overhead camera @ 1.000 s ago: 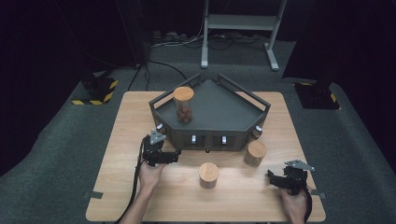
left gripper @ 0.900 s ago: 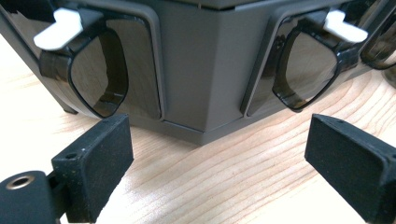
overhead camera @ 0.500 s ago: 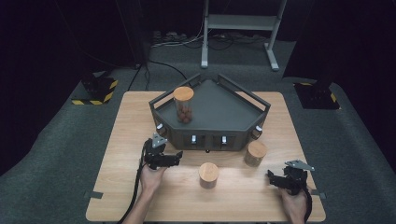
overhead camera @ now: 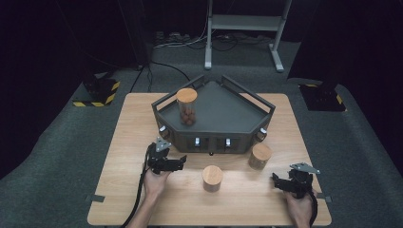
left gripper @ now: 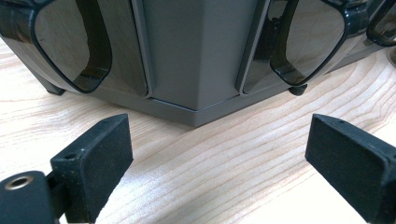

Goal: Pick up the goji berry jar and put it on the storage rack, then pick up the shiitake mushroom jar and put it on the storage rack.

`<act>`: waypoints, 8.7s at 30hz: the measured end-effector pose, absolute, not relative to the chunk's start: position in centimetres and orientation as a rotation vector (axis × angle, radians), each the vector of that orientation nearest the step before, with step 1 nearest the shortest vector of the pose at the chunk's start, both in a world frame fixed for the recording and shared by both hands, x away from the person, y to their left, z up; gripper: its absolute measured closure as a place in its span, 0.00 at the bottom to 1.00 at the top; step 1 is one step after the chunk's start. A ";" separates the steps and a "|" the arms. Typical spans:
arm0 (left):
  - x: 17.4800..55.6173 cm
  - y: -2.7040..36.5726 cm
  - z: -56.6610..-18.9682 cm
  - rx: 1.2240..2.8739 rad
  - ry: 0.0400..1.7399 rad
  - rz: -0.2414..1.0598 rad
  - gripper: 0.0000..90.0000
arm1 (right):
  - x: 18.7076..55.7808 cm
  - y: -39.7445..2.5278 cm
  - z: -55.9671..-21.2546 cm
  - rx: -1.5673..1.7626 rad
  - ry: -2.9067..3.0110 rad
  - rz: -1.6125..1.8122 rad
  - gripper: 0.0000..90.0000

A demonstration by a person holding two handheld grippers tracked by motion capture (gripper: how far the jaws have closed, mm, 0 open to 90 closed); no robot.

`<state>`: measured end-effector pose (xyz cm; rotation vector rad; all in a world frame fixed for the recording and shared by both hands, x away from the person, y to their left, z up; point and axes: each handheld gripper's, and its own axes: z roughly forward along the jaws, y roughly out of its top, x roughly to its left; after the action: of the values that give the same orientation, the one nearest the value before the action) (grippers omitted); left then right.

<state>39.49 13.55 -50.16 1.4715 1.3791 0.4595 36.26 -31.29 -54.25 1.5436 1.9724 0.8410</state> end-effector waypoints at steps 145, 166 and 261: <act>41.0 12.8 -55.4 1.541 1.500 0.565 0.04 | 33.7 -10.8 -53.2 0.995 2.412 1.268 0.18; 41.0 12.8 -55.4 1.543 1.499 0.565 0.04 | 33.0 -10.2 -53.3 0.894 2.354 1.234 0.28; 41.0 12.8 -55.4 1.542 1.499 0.565 0.04 | 40.9 -12.5 -36.9 1.044 2.176 1.362 0.28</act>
<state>41.02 12.83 -55.37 1.5418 1.4986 0.5646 40.92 -12.52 -36.92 1.0442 2.1764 1.3624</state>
